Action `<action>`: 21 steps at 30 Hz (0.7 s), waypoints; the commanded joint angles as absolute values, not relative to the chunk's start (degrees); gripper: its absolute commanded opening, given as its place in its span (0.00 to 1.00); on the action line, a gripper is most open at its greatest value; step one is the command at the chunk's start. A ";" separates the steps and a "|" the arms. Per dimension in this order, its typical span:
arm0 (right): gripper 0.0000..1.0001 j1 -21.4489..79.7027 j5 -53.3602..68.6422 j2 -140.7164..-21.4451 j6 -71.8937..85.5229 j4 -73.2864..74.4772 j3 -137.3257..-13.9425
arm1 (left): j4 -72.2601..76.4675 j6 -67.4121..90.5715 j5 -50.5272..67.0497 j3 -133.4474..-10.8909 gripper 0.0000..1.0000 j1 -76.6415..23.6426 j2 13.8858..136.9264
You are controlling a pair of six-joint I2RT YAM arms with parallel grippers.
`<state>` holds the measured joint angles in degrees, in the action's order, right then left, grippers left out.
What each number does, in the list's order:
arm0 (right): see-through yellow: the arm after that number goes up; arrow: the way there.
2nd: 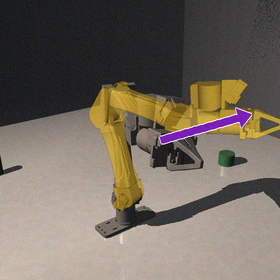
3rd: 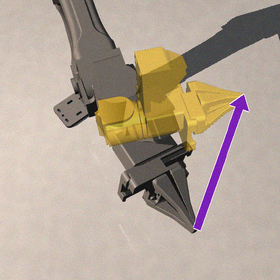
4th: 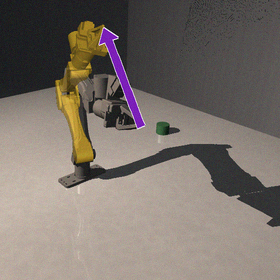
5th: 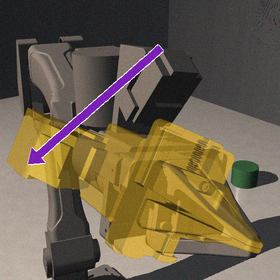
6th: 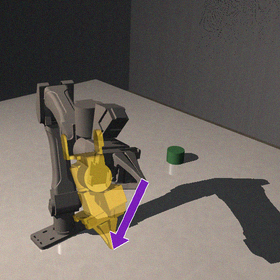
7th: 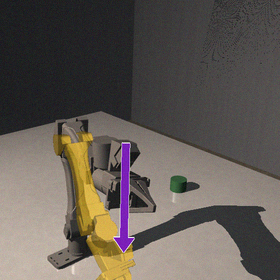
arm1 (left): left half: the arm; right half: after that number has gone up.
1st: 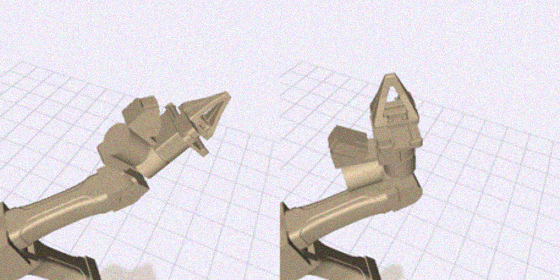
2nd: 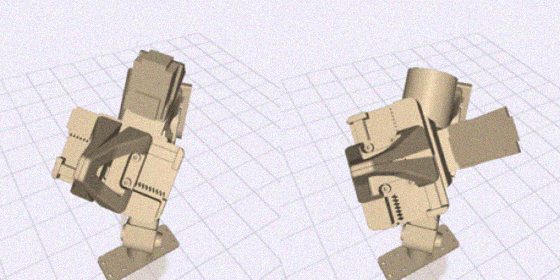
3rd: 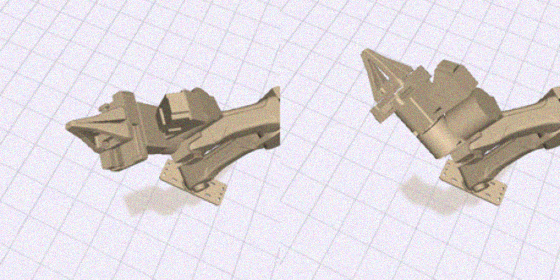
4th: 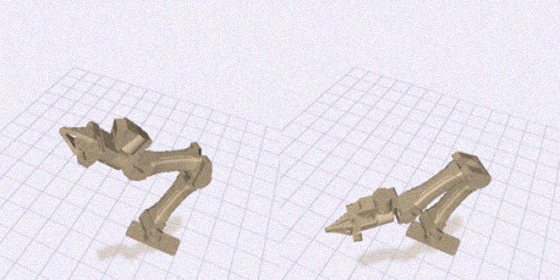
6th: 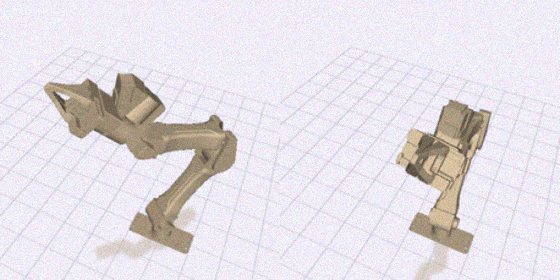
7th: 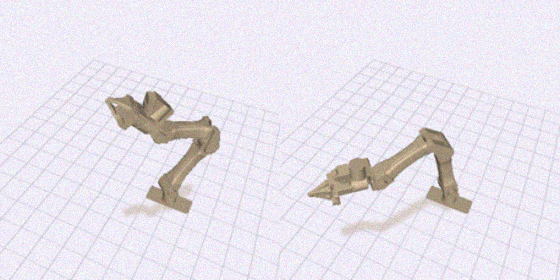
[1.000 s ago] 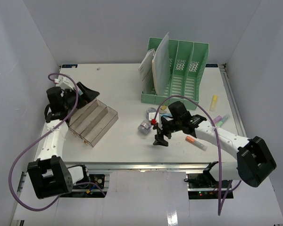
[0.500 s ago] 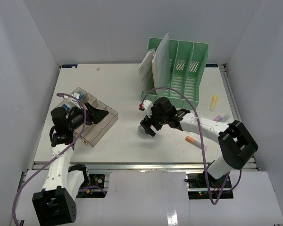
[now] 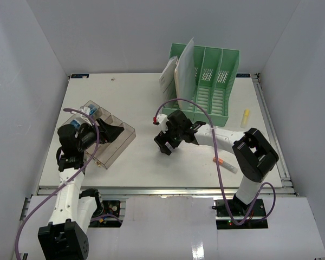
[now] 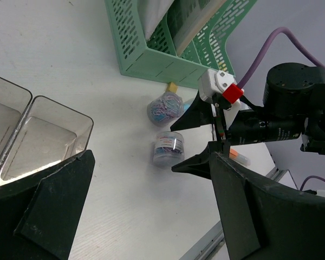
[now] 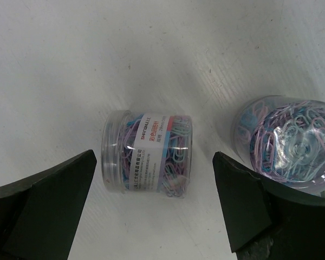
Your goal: Organize the desk
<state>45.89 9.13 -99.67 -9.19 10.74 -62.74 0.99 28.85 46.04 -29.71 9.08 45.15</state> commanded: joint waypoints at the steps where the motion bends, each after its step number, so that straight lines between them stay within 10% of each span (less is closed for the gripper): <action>1: 0.90 46.34 9.37 -100.09 -9.66 11.18 -64.82 | 0.35 27.31 43.68 -30.60 0.98 8.88 42.83; 15: 0.27 47.19 14.52 -98.27 -14.05 14.63 -68.86 | -1.41 26.68 42.40 -30.90 0.98 8.88 40.95; 21: 0.17 47.84 17.71 -99.19 -20.03 20.27 -84.07 | -3.73 24.98 37.36 -31.59 0.98 8.88 37.37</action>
<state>47.10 13.88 -100.14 -14.92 18.46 -71.21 -1.50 27.35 41.93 -29.74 9.08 40.68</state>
